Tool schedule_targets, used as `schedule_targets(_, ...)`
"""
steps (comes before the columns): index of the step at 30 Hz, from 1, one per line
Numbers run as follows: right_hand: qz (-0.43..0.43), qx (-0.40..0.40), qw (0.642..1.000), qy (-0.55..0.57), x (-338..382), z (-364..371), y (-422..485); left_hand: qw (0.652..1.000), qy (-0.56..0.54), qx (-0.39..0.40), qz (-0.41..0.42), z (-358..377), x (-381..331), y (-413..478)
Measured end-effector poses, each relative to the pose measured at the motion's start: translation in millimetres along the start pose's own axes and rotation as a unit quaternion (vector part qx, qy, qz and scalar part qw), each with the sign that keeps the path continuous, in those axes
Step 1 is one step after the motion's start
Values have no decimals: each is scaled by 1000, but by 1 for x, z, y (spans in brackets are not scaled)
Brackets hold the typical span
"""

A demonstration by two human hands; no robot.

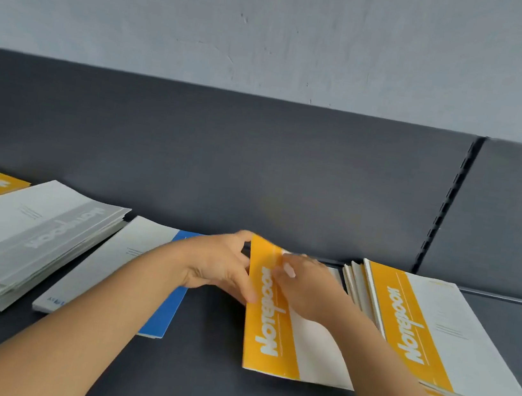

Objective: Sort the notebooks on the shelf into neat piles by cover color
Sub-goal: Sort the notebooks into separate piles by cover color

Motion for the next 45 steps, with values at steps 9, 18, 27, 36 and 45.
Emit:
schedule_targets(9, -72, -180, 975, -106, 19, -29, -14, 964, 149, -112, 192, -24, -16, 7)
schedule_targets(18, 80, -290, 947, 116, -13, -65, -24, 955, 44, -290, 37, -65, 3, 3)
schedule_targets(27, 159, -217, 862, 429, -14, -51, -24, 921, -269, -263, 104, -59, -11, -13)
schedule_targets(36, 114, -79, 787, 601, 154, -13, -18, 957, 66, -267, 94, -151, 6, -123)
schedule_targets(45, 4, -38, 914, 403, 406, 30, 32, 888, 345, -303, 21, -340, 59, -249)
Point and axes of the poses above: each hand's wrist, its own y-axis towards the middle knuckle, its own z-axis out of the palm, x = y × z, the point moved 6 cm from there along y, towards the middle knuckle, and after that the axes turned 5 degrees about -y, right-handed, at the moved point
